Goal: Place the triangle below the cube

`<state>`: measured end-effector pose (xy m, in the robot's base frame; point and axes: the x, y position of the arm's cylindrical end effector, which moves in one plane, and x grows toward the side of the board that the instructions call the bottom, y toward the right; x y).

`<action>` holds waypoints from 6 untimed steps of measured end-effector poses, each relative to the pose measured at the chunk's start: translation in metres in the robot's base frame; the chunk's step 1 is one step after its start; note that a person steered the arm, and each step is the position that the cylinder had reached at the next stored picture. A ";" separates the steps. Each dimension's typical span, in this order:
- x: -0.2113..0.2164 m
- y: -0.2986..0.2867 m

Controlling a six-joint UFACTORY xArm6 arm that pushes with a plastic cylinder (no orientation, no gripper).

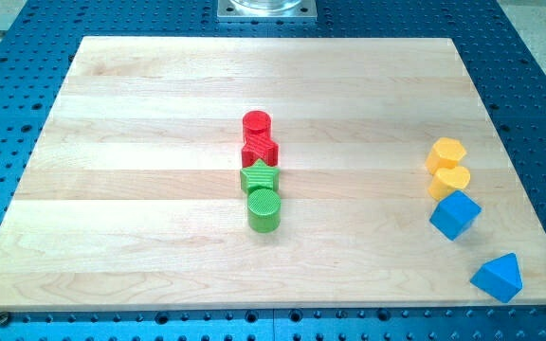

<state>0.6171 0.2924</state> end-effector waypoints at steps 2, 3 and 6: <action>0.000 -0.055; 0.001 -0.071; -0.081 0.005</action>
